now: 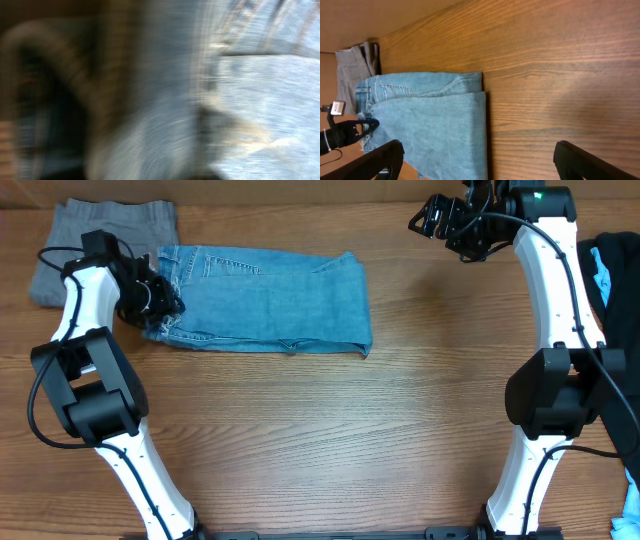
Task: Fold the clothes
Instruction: 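Lift the folded jeans with the left gripper and fold it again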
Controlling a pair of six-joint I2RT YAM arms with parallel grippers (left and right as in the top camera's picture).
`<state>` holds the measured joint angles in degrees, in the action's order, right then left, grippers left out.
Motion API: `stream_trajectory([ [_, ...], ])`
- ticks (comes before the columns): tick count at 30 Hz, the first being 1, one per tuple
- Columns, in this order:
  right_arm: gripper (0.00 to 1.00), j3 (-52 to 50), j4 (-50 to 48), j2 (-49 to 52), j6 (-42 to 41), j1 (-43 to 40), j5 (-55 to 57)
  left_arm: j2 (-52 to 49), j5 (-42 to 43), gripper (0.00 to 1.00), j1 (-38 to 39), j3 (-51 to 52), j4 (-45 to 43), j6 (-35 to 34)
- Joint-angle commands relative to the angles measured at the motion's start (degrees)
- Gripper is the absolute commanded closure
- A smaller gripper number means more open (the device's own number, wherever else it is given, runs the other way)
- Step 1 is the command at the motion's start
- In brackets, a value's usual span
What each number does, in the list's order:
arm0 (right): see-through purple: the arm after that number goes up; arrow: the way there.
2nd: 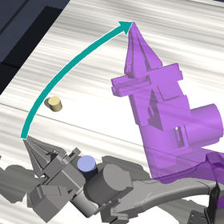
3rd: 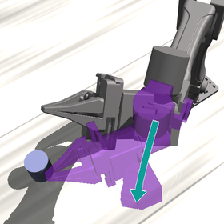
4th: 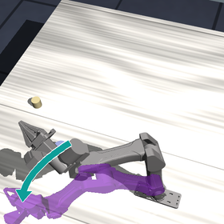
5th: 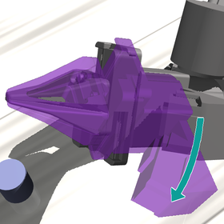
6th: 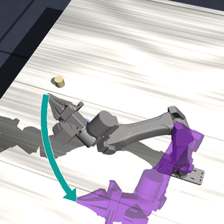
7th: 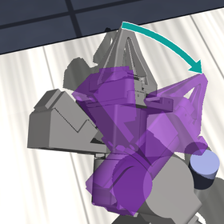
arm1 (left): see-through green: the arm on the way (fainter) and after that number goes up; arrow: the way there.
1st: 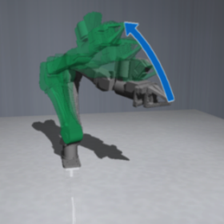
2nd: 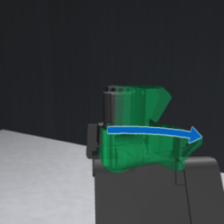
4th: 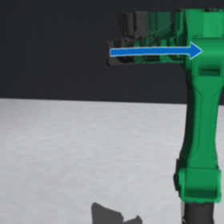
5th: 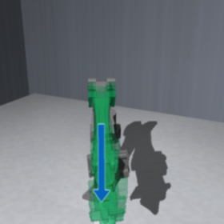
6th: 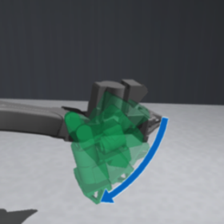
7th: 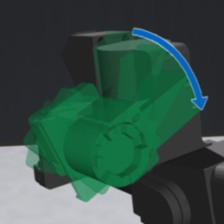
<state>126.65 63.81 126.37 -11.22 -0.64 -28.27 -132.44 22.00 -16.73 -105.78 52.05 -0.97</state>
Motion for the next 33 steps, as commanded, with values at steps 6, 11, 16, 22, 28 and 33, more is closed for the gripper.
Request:
stream_trajectory([
  [6, 0.00, 1.36, -1.60, -3.02, 2.78, -4.44, 0.00, 0.42, 6.51, 0.96, 2.56, -7.72, 9.75, -0.39],
  [11, 0.00, 1.36, -2.23, -3.82, 2.75, -7.69, 0.22, 2.12, 5.53, 0.96, 2.19, -25.38, 20.39, -0.44],
  [16, 0.00, 1.36, -2.97, -4.24, 2.75, -11.96, 0.20, 2.19, 5.38, 0.96, 8.72, -41.53, 25.97, -4.74],
  [22, 0.00, 1.36, -3.23, -4.24, 2.75, -14.53, 0.17, 0.57, -4.94, 0.96, 19.34, -39.95, 27.91, -6.97],
  [28, 0.00, 1.36, -3.23, -4.24, 2.75, -14.75, 0.17, -4.11, -6.08, 0.96, 28.26, -36.50, 21.97, -10.86],
  [33, 0.00, 1.36, -3.23, -4.24, 2.75, -14.75, 0.17, -9.84, -6.05, 0.88, 32.94, -36.39, 16.15, -15.04],
])
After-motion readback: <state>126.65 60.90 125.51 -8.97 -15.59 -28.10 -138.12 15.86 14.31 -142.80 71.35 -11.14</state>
